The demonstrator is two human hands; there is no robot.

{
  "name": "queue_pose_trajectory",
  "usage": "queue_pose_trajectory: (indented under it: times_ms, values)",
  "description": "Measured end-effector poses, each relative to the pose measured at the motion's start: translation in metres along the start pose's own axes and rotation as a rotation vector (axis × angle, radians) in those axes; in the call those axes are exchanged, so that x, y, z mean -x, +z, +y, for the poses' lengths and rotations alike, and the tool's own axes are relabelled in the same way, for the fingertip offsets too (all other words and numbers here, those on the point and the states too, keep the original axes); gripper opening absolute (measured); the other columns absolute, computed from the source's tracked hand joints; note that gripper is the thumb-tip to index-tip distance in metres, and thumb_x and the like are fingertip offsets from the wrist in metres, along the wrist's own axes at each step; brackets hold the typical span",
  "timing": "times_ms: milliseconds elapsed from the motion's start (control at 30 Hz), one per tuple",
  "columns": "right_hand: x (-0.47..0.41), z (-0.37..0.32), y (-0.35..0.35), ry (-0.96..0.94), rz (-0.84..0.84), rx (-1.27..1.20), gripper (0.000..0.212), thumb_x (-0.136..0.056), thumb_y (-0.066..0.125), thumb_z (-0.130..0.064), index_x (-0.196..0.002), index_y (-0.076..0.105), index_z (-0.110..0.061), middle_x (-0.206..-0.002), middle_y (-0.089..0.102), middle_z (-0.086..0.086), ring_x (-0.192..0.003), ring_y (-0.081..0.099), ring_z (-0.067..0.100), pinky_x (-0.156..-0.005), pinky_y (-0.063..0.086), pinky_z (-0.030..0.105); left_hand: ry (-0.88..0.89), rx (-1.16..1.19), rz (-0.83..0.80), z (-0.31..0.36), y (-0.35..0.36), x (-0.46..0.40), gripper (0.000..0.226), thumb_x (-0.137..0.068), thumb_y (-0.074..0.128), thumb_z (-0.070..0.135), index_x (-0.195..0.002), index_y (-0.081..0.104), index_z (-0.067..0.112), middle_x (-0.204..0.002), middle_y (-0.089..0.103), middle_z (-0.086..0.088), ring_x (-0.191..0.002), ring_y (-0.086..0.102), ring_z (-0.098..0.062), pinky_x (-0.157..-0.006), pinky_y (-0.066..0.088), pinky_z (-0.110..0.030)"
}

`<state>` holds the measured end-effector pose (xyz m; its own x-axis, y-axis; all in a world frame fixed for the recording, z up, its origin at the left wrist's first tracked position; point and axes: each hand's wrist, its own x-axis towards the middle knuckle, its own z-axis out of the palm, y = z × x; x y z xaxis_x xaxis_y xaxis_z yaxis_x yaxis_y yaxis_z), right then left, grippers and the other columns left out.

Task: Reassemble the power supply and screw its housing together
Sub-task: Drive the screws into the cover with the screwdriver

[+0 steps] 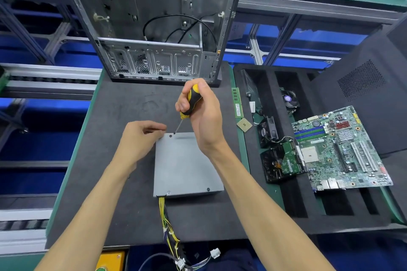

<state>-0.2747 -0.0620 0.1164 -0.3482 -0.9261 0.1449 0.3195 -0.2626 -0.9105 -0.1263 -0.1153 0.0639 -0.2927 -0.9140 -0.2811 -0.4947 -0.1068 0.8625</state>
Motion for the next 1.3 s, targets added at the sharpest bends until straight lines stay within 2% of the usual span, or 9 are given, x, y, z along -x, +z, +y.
queue_pose_trajectory:
  times_ms: [67,133,267,500,800,933,1000,1300]
  values:
    - [-0.002,0.003,0.005,-0.006,-0.014,0.028,0.029,-0.100,0.037,-0.035,-0.085,0.057,-0.019,-0.063,0.049,-0.004,-0.063,0.042,0.018,-0.064,0.036,0.032,-0.012,0.050,0.009,-0.006,0.000,0.003,0.018,-0.090,0.069,0.006,-0.094,0.080,0.020,-0.091,0.076,0.008,-0.089,0.069,-0.009,-0.084,0.057,-0.030]
    - [-0.003,0.008,0.008,-0.005,-0.023,0.058,0.029,-0.100,0.037,-0.037,-0.085,0.057,-0.021,-0.064,0.049,-0.004,-0.064,0.042,0.018,-0.065,0.036,0.033,-0.019,0.079,0.017,-0.009,0.001,0.004,0.017,-0.090,0.070,0.008,-0.093,0.080,0.021,-0.089,0.076,0.009,-0.088,0.069,-0.008,-0.085,0.056,-0.030]
    - [-0.004,0.015,0.010,0.016,-0.023,0.094,0.029,-0.100,0.038,-0.037,-0.085,0.058,-0.022,-0.064,0.049,-0.004,-0.063,0.041,0.019,-0.064,0.035,0.034,-0.010,0.101,0.026,-0.012,0.003,0.004,0.017,-0.091,0.070,0.011,-0.089,0.079,0.025,-0.089,0.076,0.009,-0.089,0.069,-0.009,-0.079,0.056,-0.025]
    - [-0.004,0.016,0.012,0.012,-0.052,0.152,0.028,-0.099,0.037,-0.037,-0.084,0.059,-0.028,-0.065,0.048,-0.002,-0.064,0.038,0.021,-0.061,0.032,0.033,-0.001,0.068,0.026,-0.016,0.003,0.001,0.015,-0.093,0.069,0.013,-0.097,0.081,0.021,-0.091,0.074,0.014,-0.089,0.067,-0.003,-0.073,0.049,-0.018]
    - [-0.003,0.015,0.015,0.038,-0.072,0.190,0.028,-0.098,0.037,-0.036,-0.086,0.058,-0.023,-0.066,0.047,0.000,-0.065,0.038,0.019,-0.062,0.031,0.032,0.007,0.085,0.020,-0.019,0.003,-0.001,0.016,-0.092,0.070,0.013,-0.093,0.081,0.023,-0.081,0.074,0.020,-0.079,0.066,0.007,-0.067,0.046,-0.013]
    - [-0.001,0.014,0.020,0.044,-0.100,0.228,0.026,-0.101,0.036,-0.025,-0.087,0.057,-0.018,-0.067,0.047,-0.001,-0.066,0.038,0.018,-0.061,0.031,0.031,0.007,0.091,0.021,-0.019,0.004,-0.001,0.015,-0.092,0.070,0.013,-0.093,0.081,0.024,-0.084,0.075,0.017,-0.084,0.068,0.000,-0.068,0.046,-0.014]
    - [0.000,0.013,0.022,0.040,-0.099,0.252,0.026,-0.102,0.036,-0.021,-0.087,0.057,-0.018,-0.068,0.047,-0.001,-0.066,0.040,0.016,-0.061,0.033,0.027,0.006,0.094,0.020,-0.019,0.003,-0.001,0.016,-0.092,0.070,0.014,-0.093,0.081,0.025,-0.084,0.075,0.018,-0.083,0.068,0.002,-0.068,0.046,-0.013]
    - [0.004,0.008,0.024,0.012,-0.083,0.300,0.015,-0.097,0.053,-0.027,-0.094,0.055,-0.012,-0.075,0.052,0.007,-0.070,0.048,0.013,-0.063,0.042,0.022,0.005,0.091,0.015,-0.018,0.003,0.000,0.014,-0.093,0.070,0.014,-0.097,0.081,0.022,-0.091,0.075,0.013,-0.091,0.067,-0.004,-0.071,0.046,-0.016]
